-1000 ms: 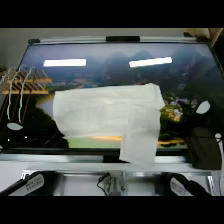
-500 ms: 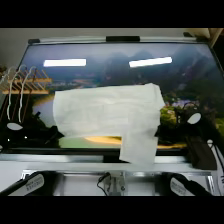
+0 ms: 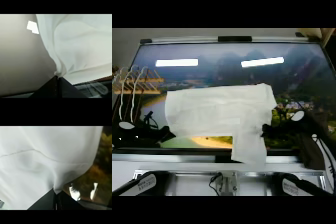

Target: Fold the shirts.

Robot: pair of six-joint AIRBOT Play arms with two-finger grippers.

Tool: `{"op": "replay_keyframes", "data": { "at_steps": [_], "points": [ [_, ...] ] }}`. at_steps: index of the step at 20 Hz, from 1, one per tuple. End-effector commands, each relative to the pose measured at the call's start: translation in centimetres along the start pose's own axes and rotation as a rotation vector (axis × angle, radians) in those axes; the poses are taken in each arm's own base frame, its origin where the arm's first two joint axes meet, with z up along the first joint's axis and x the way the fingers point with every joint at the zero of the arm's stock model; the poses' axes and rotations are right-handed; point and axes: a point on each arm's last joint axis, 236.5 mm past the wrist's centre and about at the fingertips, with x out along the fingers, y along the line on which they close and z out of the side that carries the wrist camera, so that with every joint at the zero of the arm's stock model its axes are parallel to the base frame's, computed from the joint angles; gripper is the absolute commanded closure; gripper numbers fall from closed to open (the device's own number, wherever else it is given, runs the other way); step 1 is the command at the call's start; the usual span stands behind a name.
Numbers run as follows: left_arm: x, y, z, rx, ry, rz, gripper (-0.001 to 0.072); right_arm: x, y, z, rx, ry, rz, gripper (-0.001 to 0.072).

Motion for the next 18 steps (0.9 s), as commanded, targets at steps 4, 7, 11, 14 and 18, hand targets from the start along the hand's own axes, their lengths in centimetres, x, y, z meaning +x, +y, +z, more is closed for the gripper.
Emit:
{"op": "replay_keyframes", "data": {
  "at_steps": [4, 7, 11, 14, 18],
  "points": [
    [-6.3, -4.5, 8.0, 0.143, -0.177, -0.031, 0.0681, -9.4, 5.3, 10.6, -0.075, -0.336, 0.034, 0.0651],
    [-8.6, -5.8, 12.3, 0.153, -0.245, -0.032, 0.0680, -13.1, 6.7, 15.9, -0.069, -0.499, 0.049, 0.0651],
    [-7.4, -8.9, 17.6, 0.173, -0.244, -0.113, 0.0680, -14.0, 8.9, 22.7, -0.048, -0.558, 0.139, 0.0650],
    [-5.0, -10.4, 21.2, 0.153, -0.210, -0.131, 0.0680, -12.7, 8.8, 27.3, -0.009, -0.587, 0.171, 0.0650],
    [-1.9, -10.8, 24.5, 0.139, -0.188, -0.136, 0.0680, -10.2, 7.6, 30.7, 0.031, -0.602, 0.183, 0.0649]
  ]
}}
